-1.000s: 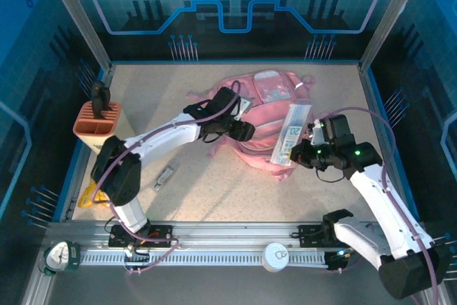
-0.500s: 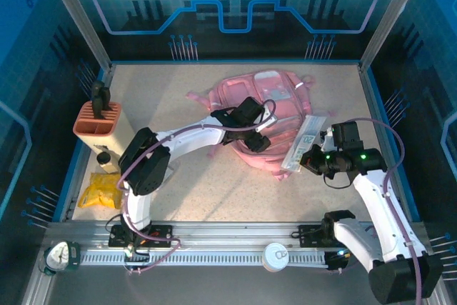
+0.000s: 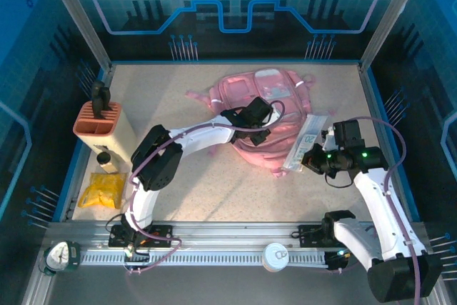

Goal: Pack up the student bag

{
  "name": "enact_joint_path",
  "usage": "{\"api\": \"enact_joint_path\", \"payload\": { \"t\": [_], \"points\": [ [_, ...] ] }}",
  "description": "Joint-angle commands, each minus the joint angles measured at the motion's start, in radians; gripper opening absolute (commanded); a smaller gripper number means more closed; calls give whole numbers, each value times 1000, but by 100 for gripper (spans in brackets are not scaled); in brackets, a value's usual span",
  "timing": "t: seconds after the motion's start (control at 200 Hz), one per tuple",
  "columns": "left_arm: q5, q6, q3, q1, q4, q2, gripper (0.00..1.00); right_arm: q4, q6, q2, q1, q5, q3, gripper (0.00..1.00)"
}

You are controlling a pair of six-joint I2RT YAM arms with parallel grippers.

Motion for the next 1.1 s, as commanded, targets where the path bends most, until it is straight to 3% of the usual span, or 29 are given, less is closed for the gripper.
{"api": "enact_joint_path", "payload": {
  "t": [0.0,0.035,0.255,0.555,0.911,1.091],
  "points": [
    [-70,-51,50,21,-13,-61,4,-47,-33,1,-15,25,53,0],
    [-72,-75,60,26,-29,-79,0,-52,-38,2,-17,24,64,0],
    [-73,-287,176,44,-183,-148,0,-9,-33,28,-17,-29,45,0],
    [-43,-518,262,46,-279,-190,0,223,9,143,27,-197,2,0],
    [-18,-592,305,48,-305,-207,0,593,102,386,107,-250,13,0],
    [-19,-614,319,52,-315,-203,0,670,85,565,167,-191,108,0]
  ]
}}
